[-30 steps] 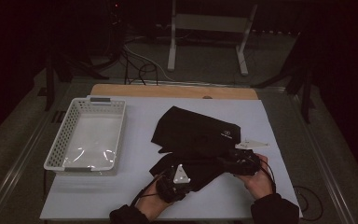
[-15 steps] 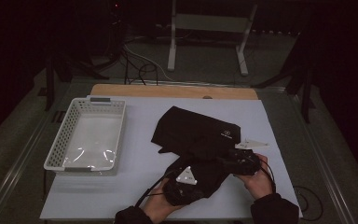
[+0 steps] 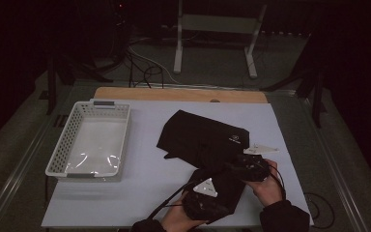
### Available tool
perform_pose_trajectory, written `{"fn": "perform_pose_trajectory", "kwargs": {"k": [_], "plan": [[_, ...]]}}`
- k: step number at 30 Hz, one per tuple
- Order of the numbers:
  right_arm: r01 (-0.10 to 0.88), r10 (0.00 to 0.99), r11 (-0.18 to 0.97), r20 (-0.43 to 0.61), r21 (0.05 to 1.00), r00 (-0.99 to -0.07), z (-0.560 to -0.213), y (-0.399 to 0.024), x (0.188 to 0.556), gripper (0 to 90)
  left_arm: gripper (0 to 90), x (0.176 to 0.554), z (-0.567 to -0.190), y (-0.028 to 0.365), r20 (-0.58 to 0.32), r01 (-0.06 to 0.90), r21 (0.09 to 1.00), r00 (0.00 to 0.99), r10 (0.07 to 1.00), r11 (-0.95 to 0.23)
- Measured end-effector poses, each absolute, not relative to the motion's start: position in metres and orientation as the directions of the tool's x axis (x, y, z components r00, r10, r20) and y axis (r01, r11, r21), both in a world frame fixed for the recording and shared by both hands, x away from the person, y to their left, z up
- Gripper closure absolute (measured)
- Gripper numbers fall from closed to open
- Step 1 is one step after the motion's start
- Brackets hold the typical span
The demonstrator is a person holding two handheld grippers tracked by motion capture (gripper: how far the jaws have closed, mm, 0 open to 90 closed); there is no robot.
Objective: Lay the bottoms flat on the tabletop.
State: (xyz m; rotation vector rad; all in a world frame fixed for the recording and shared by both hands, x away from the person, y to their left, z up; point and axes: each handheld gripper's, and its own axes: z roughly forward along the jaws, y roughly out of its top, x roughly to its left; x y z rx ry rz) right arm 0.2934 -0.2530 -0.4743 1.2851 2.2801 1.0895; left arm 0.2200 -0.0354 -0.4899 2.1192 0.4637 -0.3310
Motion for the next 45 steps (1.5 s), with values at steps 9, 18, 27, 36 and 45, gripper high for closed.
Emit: {"fn": "perform_pose_trajectory", "kwargs": {"k": [9,18,27,36,45], "plan": [[0.595,0.838,0.298,0.093,0.747,-0.537,-0.472,-0.257,0.294,36.6,58.7,0.228,-0.491,-0.029,-0.381,0.463,0.724,0.887,0.262,-0.512],[0.604,0.868,0.261,0.091,0.753,-0.488,-0.471,-0.274,0.296,36.1,43.8,0.250,-0.489,0.003,-0.298,0.514,0.731,0.833,0.467,-0.449],[0.642,0.898,0.235,0.089,0.729,-0.430,-0.480,-0.291,0.300,36.2,41.6,0.263,-0.493,0.025,-0.287,0.559,0.730,0.773,0.567,-0.393],[0.679,0.910,0.234,0.089,0.695,-0.405,-0.496,-0.298,0.306,36.7,41.6,0.267,-0.496,0.036,-0.261,0.566,0.729,0.749,0.609,-0.384],[0.724,0.921,0.232,0.092,0.650,-0.379,-0.505,-0.304,0.311,39.8,41.8,0.270,-0.504,0.038,-0.245,0.581,0.706,0.737,0.629,-0.405]]}}
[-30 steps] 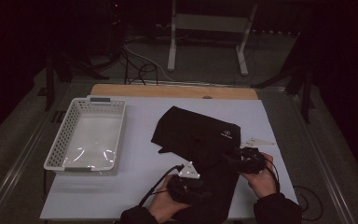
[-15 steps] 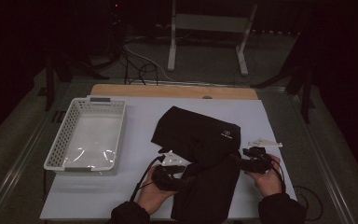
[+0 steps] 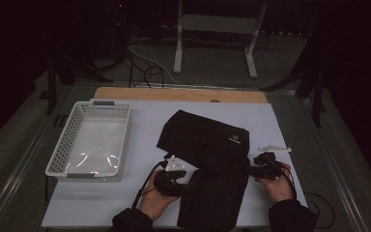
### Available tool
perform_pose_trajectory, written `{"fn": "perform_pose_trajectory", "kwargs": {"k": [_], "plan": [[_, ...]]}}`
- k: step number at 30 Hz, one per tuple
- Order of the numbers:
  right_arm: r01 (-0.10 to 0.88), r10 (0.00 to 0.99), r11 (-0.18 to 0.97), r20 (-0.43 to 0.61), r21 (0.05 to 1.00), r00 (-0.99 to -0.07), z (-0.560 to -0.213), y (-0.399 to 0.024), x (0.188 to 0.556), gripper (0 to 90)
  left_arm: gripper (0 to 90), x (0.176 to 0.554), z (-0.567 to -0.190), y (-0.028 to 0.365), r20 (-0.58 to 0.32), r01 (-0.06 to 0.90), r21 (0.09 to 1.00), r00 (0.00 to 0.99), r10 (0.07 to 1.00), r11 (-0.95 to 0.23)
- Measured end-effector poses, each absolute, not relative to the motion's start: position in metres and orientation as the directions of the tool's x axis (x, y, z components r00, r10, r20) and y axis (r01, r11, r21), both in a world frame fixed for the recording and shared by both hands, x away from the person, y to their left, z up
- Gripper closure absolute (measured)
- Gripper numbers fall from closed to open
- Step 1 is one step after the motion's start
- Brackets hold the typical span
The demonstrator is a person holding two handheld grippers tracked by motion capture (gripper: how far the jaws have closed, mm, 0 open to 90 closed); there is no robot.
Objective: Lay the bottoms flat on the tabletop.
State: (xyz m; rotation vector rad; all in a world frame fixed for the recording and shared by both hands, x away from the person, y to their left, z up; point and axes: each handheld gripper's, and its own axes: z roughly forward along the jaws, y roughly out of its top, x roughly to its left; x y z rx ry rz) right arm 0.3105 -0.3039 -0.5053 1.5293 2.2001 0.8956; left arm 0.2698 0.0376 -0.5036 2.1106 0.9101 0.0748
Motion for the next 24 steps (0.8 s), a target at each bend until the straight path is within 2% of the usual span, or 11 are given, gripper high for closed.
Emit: {"fn": "perform_pose_trajectory", "kwargs": {"k": [4,10,12,15,16,17,18,20,21,22,24], "plan": [[0.734,0.922,0.237,0.091,0.636,-0.377,-0.507,-0.304,0.311,41.3,42.1,0.271,-0.507,0.039,-0.242,0.592,0.694,0.728,0.641,-0.410],[0.760,0.928,0.242,0.085,0.604,-0.364,-0.510,-0.304,0.312,48.8,45.8,0.272,-0.511,0.036,-0.220,0.586,0.678,0.738,0.638,-0.444],[0.763,0.930,0.243,0.079,0.599,-0.358,-0.510,-0.305,0.312,52.9,52.5,0.272,-0.512,0.036,-0.217,0.579,0.676,0.747,0.629,-0.455],[0.765,0.931,0.245,0.075,0.595,-0.356,-0.509,-0.305,0.312,56.7,70.4,0.272,-0.513,0.037,-0.222,0.576,0.674,0.756,0.616,-0.463],[0.768,0.933,0.246,0.072,0.592,-0.354,-0.509,-0.305,0.312,59.6,70.4,0.273,-0.513,0.038,-0.227,0.578,0.674,0.755,0.615,-0.460],[0.770,0.932,0.248,0.073,0.589,-0.356,-0.508,-0.305,0.311,63.7,79.4,0.274,-0.512,0.039,-0.225,0.579,0.676,0.751,0.621,-0.456],[0.770,0.932,0.248,0.073,0.589,-0.356,-0.508,-0.305,0.311,63.7,82.9,0.274,-0.512,0.039,-0.225,0.579,0.676,0.751,0.621,-0.456],[0.770,0.930,0.254,0.071,0.586,-0.361,-0.508,-0.305,0.311,69.6,86.7,0.276,-0.512,0.044,-0.227,0.597,0.678,0.726,0.650,-0.430],[0.770,0.930,0.254,0.071,0.586,-0.361,-0.508,-0.305,0.311,69.6,87.9,0.276,-0.512,0.044,-0.227,0.597,0.678,0.726,0.650,-0.430],[0.772,0.928,0.256,0.075,0.582,-0.365,-0.508,-0.304,0.311,76.2,89.4,0.279,-0.511,0.050,-0.221,0.608,0.675,0.707,0.672,-0.417],[0.771,0.928,0.257,0.074,0.582,-0.366,-0.508,-0.304,0.311,77.6,89.4,0.279,-0.511,0.051,-0.225,0.615,0.675,0.697,0.680,-0.407]]}}
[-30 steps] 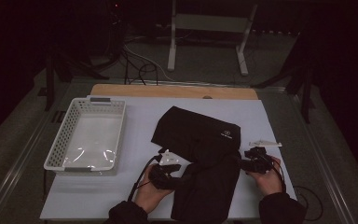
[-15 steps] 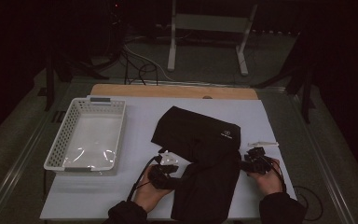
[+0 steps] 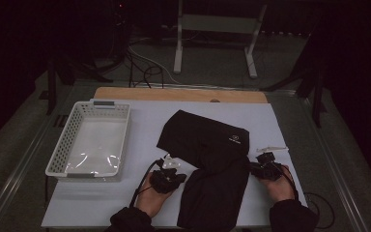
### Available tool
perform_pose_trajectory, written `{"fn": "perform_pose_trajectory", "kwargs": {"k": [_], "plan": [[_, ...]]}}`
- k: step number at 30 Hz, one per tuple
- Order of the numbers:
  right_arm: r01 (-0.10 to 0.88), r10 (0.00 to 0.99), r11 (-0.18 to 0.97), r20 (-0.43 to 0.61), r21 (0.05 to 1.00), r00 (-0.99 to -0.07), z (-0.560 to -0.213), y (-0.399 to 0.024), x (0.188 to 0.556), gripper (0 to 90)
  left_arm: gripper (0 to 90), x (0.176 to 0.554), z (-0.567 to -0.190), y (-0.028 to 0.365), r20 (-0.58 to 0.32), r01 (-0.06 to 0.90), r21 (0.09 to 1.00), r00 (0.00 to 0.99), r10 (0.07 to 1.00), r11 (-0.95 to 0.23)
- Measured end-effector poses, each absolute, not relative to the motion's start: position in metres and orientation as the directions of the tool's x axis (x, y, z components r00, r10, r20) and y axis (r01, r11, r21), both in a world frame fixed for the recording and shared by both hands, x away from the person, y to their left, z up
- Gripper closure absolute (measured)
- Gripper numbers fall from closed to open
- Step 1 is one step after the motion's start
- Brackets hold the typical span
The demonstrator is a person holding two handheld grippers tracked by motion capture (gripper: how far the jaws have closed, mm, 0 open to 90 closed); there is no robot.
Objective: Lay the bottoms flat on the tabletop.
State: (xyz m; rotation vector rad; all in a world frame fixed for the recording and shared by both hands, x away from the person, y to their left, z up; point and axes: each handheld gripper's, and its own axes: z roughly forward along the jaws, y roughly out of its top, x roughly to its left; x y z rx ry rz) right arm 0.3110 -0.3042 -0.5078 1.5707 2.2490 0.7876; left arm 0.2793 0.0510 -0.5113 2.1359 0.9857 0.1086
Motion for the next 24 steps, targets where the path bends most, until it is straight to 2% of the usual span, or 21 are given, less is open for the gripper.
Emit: {"fn": "perform_pose_trajectory", "kwargs": {"k": [1,4,11,14,17,18,19,20,23,24], "plan": [[0.771,0.927,0.259,0.074,0.582,-0.368,-0.508,-0.304,0.311,78.8,89.4,0.280,-0.510,0.053,-0.232,0.623,0.677,0.686,0.690,-0.392],[0.772,0.923,0.265,0.080,0.577,-0.377,-0.508,-0.304,0.311,84.3,79.1,0.278,-0.506,0.052,-0.242,0.603,0.702,0.703,0.668,-0.380],[0.776,0.921,0.261,0.092,0.574,-0.378,-0.507,-0.303,0.311,89.0,70.2,0.265,-0.493,0.037,-0.223,0.502,0.772,0.788,0.574,-0.389],[0.776,0.921,0.258,0.095,0.575,-0.377,-0.507,-0.303,0.311,89.0,61.2,0.263,-0.494,0.027,-0.181,0.478,0.773,0.797,0.577,-0.418],[0.774,0.919,0.265,0.093,0.575,-0.384,-0.507,-0.302,0.311,89.0,48.2,0.262,-0.499,0.018,-0.105,0.469,0.755,0.777,0.621,-0.458],[0.775,0.918,0.266,0.095,0.574,-0.385,-0.507,-0.302,0.311,89.0,47.8,0.263,-0.502,0.016,-0.081,0.461,0.749,0.777,0.624,-0.476],[0.775,0.917,0.266,0.096,0.574,-0.386,-0.507,-0.302,0.311,89.0,49.7,0.263,-0.503,0.015,-0.065,0.457,0.743,0.777,0.626,-0.489],[0.775,0.917,0.267,0.096,0.573,-0.387,-0.507,-0.302,0.311,89.1,55.4,0.264,-0.504,0.015,-0.050,0.452,0.735,0.780,0.624,-0.506],[0.775,0.916,0.269,0.096,0.572,-0.389,-0.507,-0.302,0.311,89.1,78.9,0.267,-0.506,0.016,-0.048,0.459,0.728,0.776,0.629,-0.510],[0.775,0.916,0.268,0.096,0.572,-0.388,-0.507,-0.302,0.311,89.1,83.6,0.268,-0.507,0.017,-0.057,0.468,0.725,0.773,0.632,-0.506]]}}
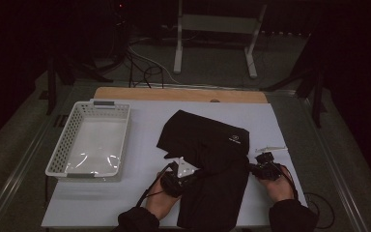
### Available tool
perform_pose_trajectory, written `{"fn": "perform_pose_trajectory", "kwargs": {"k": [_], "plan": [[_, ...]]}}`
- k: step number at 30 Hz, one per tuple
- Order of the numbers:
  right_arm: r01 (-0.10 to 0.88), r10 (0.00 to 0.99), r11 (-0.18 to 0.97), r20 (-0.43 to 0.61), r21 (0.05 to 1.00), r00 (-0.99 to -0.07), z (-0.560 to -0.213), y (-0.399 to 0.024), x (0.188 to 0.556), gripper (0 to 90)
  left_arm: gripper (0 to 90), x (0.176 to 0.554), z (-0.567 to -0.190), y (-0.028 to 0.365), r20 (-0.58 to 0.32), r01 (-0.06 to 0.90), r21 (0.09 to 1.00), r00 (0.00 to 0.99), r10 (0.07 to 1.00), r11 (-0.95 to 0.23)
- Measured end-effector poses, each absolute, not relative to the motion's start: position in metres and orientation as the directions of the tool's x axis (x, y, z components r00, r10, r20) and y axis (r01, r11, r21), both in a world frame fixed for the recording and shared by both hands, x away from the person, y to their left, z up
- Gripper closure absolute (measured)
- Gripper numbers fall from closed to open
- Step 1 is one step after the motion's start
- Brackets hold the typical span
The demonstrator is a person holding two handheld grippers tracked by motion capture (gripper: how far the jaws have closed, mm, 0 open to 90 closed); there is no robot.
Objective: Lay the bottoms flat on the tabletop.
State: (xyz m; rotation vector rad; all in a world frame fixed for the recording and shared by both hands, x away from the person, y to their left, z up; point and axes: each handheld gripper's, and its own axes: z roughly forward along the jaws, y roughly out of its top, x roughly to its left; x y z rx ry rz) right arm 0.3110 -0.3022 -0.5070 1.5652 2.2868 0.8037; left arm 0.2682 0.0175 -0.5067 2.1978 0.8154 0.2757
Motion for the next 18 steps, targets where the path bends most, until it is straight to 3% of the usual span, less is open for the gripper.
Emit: {"fn": "perform_pose_trajectory", "kwargs": {"k": [3,10,17,18], "plan": [[0.776,0.917,0.268,0.095,0.571,-0.386,-0.507,-0.303,0.311,89.2,87.6,0.272,-0.509,0.022,-0.067,0.499,0.711,0.750,0.658,-0.496],[0.774,0.917,0.262,0.101,0.576,-0.386,-0.504,-0.306,0.311,89.6,87.7,0.282,-0.514,0.038,-0.140,0.585,0.677,0.698,0.703,-0.446],[0.778,0.923,0.251,0.099,0.577,-0.371,-0.503,-0.310,0.311,89.5,87.0,0.284,-0.517,0.038,-0.150,0.597,0.659,0.701,0.697,-0.458],[0.777,0.921,0.248,0.109,0.579,-0.375,-0.503,-0.310,0.311,86.3,86.9,0.284,-0.517,0.038,-0.150,0.597,0.658,0.702,0.696,-0.459]]}}
